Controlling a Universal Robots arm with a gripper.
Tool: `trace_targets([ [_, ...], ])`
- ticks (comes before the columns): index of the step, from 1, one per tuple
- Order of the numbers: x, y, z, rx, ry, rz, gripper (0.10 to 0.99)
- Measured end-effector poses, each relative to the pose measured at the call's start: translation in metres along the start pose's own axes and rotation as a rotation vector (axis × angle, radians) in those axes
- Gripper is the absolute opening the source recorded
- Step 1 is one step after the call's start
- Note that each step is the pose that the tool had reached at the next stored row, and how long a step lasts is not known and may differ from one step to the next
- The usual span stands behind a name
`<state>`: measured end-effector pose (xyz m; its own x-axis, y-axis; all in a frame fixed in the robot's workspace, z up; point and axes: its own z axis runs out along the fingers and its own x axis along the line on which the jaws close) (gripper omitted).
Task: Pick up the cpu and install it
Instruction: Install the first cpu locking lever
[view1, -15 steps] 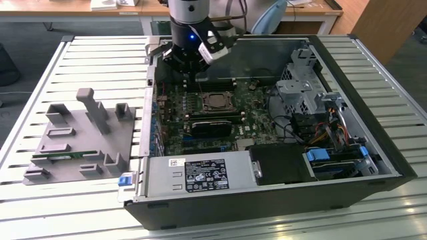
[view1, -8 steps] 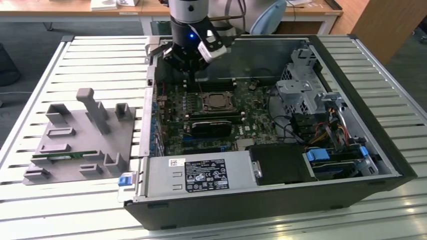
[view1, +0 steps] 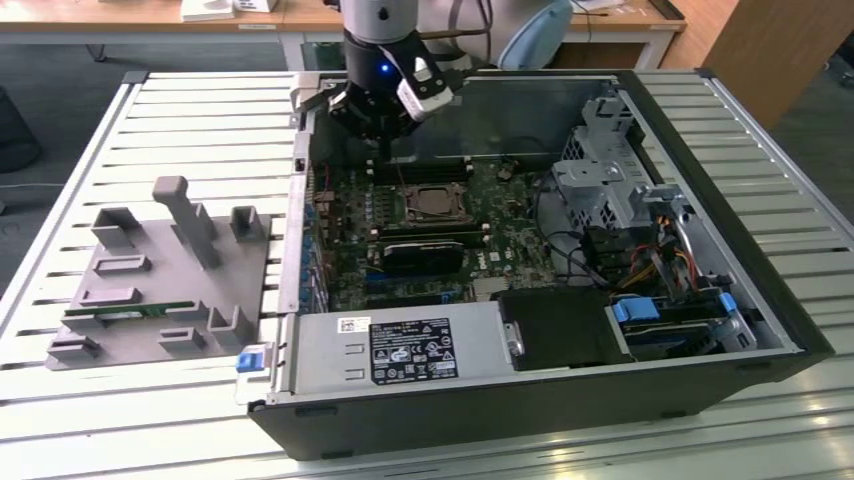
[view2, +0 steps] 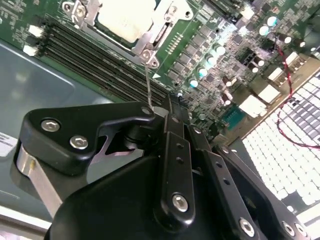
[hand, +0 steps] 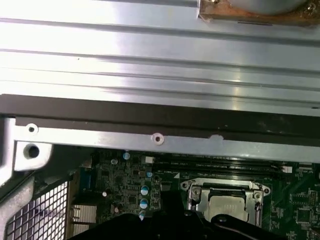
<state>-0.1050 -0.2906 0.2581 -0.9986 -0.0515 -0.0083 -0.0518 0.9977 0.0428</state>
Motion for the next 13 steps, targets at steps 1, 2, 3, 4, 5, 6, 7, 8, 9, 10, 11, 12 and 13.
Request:
trace_targets([
  [1,-0.0024,0.0001,0.0001,0.0,-0.0001,0.0,0.106],
  [2,-0.0048,0.0,0.0002,0.0,-0.0001,0.0,0.106],
  [3,-0.0069,-0.0001,0.0002,0.0,0.0,0.001,0.106],
  [4,-0.0085,-0.0002,0.0002,0.0,-0.0001,0.001,0.106],
  [5,-0.0101,-0.0002,0.0003,0.0,-0.0002,0.002,0.106],
  [6,-0.0114,-0.0003,0.0002,0.0,-0.0002,0.004,0.106],
  [7,-0.0125,-0.0004,0.0002,0.0,-0.0001,0.005,0.106],
  [8,-0.0136,-0.0004,0.0002,0.0,-0.0002,0.006,0.106],
  [9,-0.015,-0.0005,0.0003,0.0,-0.0003,0.006,0.106],
  [10,-0.0169,-0.0006,0.0003,0.0,-0.0002,0.006,0.106],
  [11,-0.0187,-0.0007,0.0003,0.0,-0.0002,0.006,0.106],
  [12,-0.0207,-0.0008,0.0003,0.0,-0.0002,0.006,0.106],
  [13,-0.0229,-0.0009,0.0004,0.0,-0.0002,0.006,0.106],
])
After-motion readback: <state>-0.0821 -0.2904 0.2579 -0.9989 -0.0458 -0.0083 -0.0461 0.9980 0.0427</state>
